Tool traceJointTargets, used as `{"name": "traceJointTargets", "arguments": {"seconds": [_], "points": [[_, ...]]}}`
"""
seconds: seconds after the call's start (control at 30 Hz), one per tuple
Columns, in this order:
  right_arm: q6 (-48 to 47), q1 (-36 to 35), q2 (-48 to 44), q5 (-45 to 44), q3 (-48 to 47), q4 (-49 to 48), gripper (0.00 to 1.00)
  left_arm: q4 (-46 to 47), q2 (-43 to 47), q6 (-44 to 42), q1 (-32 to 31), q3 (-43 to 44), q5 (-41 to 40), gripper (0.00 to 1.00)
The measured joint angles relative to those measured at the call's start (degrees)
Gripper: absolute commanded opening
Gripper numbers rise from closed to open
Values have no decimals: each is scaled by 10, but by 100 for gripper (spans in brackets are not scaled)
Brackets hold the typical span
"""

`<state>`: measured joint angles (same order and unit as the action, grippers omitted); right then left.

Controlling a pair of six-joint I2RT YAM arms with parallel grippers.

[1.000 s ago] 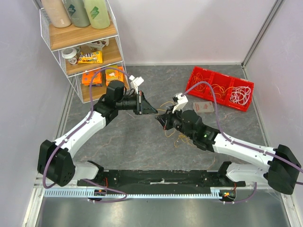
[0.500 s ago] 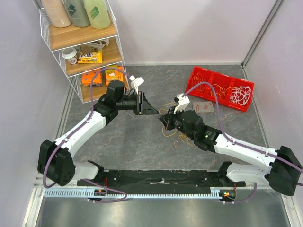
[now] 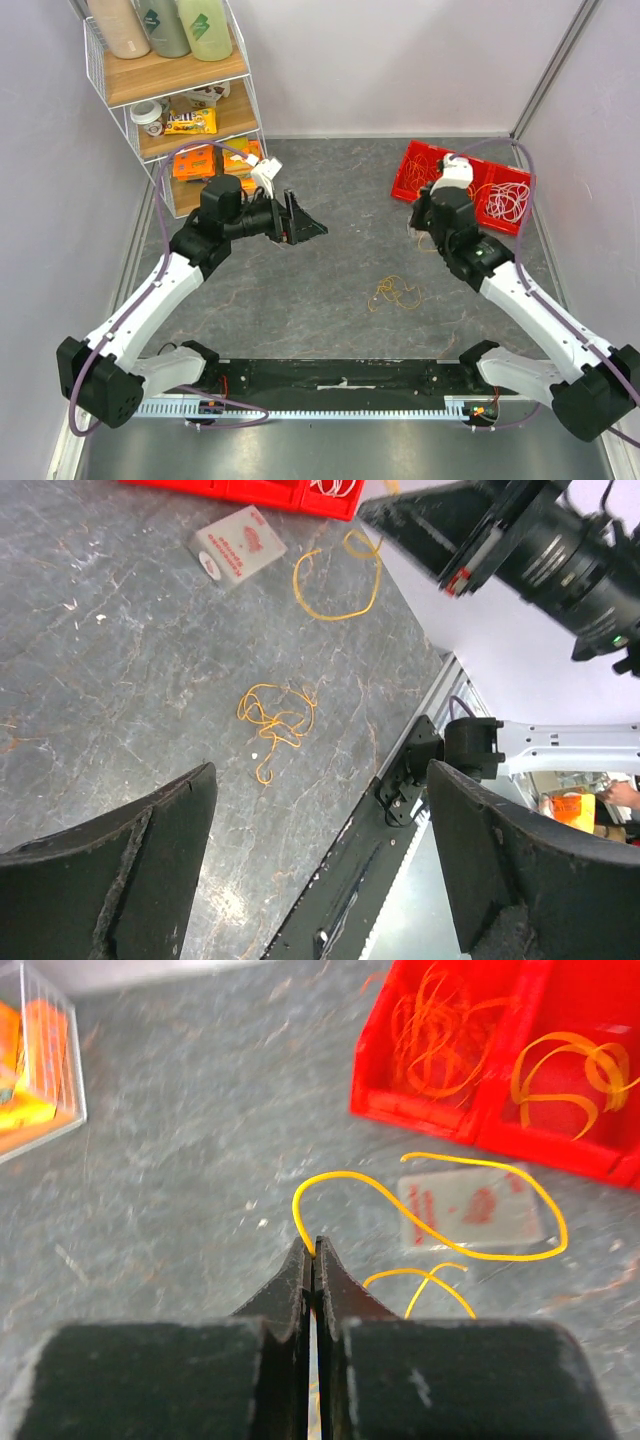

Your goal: Untangle the cables

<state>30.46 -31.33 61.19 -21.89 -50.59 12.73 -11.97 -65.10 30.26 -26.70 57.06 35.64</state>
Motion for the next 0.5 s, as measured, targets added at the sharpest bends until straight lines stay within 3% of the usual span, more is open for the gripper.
{"name": "traceJointTargets", "arguments": {"seconds": [0.27, 0.5], "points": [[-64, 96, -14, -30, -50, 0, 0, 1, -3, -1, 0, 0, -2, 90], [-66, 249, 92, 26, -70, -93, 0, 4, -19, 0, 0, 0, 25, 89]]}}
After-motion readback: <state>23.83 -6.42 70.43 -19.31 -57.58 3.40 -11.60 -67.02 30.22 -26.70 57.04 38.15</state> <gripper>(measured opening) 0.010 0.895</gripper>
